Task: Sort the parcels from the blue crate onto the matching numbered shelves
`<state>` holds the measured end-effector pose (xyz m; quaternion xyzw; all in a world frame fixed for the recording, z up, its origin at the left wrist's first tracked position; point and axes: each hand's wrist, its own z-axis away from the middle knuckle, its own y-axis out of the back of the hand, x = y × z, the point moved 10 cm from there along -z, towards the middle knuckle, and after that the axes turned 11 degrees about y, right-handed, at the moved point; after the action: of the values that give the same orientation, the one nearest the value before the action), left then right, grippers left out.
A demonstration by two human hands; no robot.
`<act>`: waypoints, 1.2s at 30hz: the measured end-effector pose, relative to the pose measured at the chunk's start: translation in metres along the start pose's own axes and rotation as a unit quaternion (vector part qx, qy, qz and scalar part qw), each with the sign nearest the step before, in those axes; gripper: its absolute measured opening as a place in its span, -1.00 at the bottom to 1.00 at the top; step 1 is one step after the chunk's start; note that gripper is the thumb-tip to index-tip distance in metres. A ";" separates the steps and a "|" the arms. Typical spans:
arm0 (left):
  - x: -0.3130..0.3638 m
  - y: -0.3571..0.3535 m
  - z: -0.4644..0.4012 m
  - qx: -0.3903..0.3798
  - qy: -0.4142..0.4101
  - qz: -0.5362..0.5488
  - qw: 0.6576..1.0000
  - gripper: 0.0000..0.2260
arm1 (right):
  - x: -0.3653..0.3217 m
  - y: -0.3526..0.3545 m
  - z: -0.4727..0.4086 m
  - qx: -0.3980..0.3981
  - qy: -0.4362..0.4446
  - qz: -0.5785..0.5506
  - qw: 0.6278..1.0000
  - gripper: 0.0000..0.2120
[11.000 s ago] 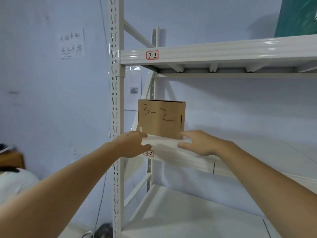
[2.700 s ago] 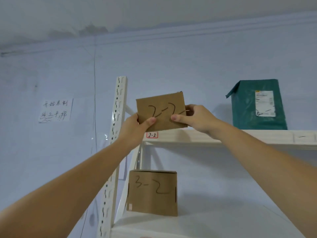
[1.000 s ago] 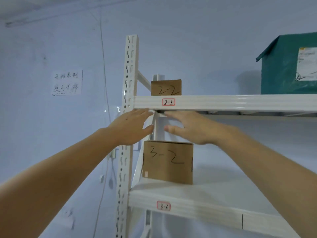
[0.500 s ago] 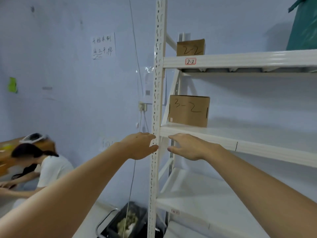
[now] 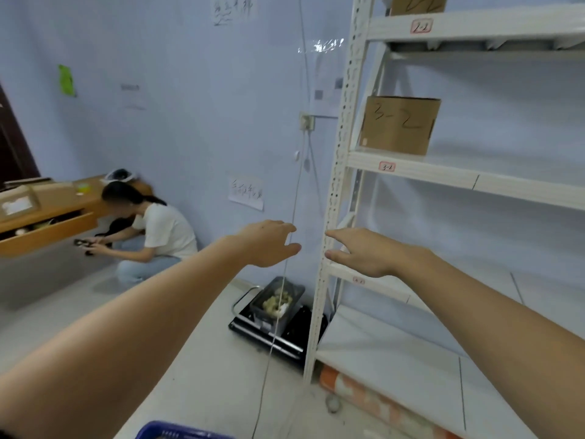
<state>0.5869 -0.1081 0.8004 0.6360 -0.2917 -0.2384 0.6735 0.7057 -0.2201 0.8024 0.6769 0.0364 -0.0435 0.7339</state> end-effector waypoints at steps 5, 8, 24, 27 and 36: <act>-0.040 -0.005 0.065 0.012 0.033 0.013 0.999 -0.44 | -0.072 -0.013 0.008 -0.016 0.056 0.026 0.998 -0.35; -0.065 -0.009 0.110 0.012 0.067 0.016 0.998 -0.44 | -0.113 -0.022 0.007 -0.012 0.092 0.024 0.995 -0.33; -0.217 -0.083 0.342 -0.035 0.204 0.035 0.978 -0.44 | -0.334 -0.146 0.008 -0.081 0.211 -0.014 0.974 -0.34; -0.255 -0.091 0.370 -0.042 0.206 0.038 0.977 -0.45 | -0.369 -0.160 0.002 -0.079 0.208 -0.022 0.975 -0.35; -0.350 -0.146 0.407 -0.099 0.165 0.030 0.981 -0.46 | -0.441 -0.233 -0.008 -0.082 0.131 -0.084 0.984 -0.34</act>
<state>0.0608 -0.1692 0.6325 0.5875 -0.1701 -0.1377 0.7791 0.2415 -0.2246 0.6210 0.6089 0.1926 -0.0131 0.7694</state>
